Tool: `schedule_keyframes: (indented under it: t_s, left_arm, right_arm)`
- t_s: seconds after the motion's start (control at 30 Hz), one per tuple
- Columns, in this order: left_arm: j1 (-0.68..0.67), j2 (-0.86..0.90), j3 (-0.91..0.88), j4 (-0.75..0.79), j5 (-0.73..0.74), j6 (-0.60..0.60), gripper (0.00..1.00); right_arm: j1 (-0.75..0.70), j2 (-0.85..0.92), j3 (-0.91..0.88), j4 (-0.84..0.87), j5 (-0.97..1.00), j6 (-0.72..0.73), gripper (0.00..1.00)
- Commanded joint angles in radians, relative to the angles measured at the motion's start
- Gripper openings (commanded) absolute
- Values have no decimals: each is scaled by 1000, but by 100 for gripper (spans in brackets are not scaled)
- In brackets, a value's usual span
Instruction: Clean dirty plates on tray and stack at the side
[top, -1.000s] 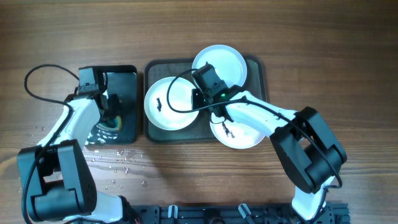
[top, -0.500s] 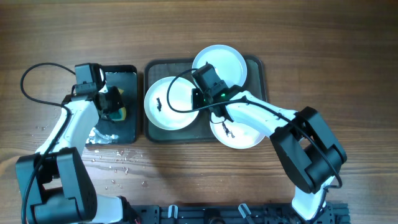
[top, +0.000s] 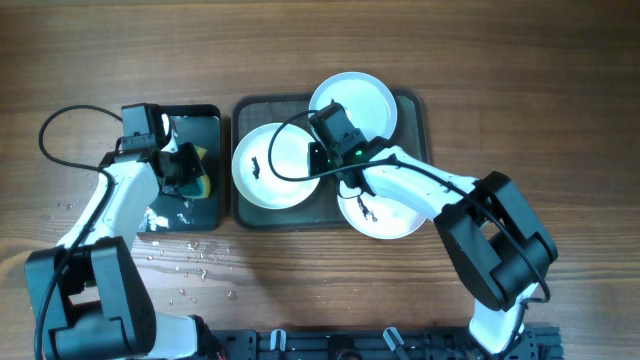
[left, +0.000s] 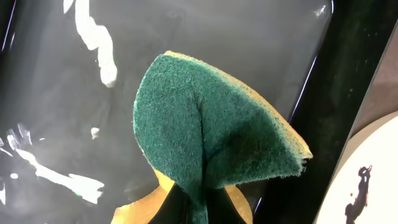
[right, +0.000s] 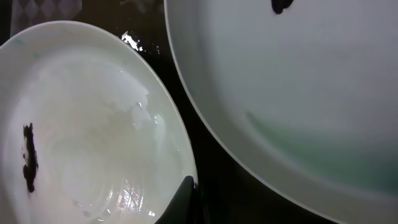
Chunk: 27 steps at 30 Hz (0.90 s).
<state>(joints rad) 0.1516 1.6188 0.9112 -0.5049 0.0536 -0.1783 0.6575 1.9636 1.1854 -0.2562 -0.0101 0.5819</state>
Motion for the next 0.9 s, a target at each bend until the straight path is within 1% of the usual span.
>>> schedule_keyframes:
  t_s: [0.0, 0.03, 0.07, 0.1, 0.13, 0.2, 0.23, 0.27, 0.3, 0.43, 0.47, 0.5, 0.53, 0.63, 0.7, 0.73, 0.8, 0.87]
  left_arm:
    - [3, -16, -11, 4, -60, -8, 4]
    - [3, -15, -11, 9, -59, -8, 4]
    - [3, -15, -11, 11, -59, -9, 12]
    - [3, -15, -11, 11, -59, -9, 17]
    - [3, -15, -11, 10, -59, -9, 27]
    - [3, -14, -11, 11, -59, -9, 36]
    - [3, -14, -11, 11, -59, -9, 35]
    - [3, -14, -11, 11, -59, -9, 31]
    - [3, -14, -11, 10, -59, -9, 29]
    - [3, 2, -11, 10, -59, -9, 31]
    - [3, 14, -11, 11, -59, -9, 34]
    - [3, 26, -11, 19, -61, -9, 40]
    - [3, 36, -11, 34, -66, -6, 49]
    - [3, 46, -11, 85, -62, 55, 56]
    - [3, 46, -9, 86, -62, 67, 54]
    - [3, 47, -9, 78, -62, 67, 49]
    - [3, 48, -10, 48, -62, 67, 44]
    - [3, 51, -10, 14, -62, 66, 31]
  right_arm:
    - [2, 16, -3, 6, -3, -7, 5]
    - [2, 16, -3, 6, -3, -7, 5]
    - [2, 16, -3, 6, -3, -8, 6]
    - [2, 16, -3, 7, -3, -11, 6]
    - [2, 16, -3, 9, -3, -21, 6]
    - [2, 16, -3, 9, -3, -33, 6]
    - [2, 16, -3, 9, -3, -33, 6]
    - [2, 16, -3, 9, -3, -33, 6]
    - [2, 16, -3, 9, -3, -33, 6]
    - [2, 16, -3, 10, -3, -33, 6]
    - [2, 16, -3, 9, -3, -33, 6]
    - [2, 16, -3, 9, -3, -33, 6]
    - [2, 16, -3, 9, -3, -33, 6]
    - [2, 16, -3, 10, -3, -32, 6]
    - [2, 16, -3, 10, -3, -32, 7]
    - [2, 16, -3, 10, -3, -32, 7]
    - [2, 16, -3, 14, -3, -32, 7]
    - [2, 16, -3, 18, -3, -33, 7]
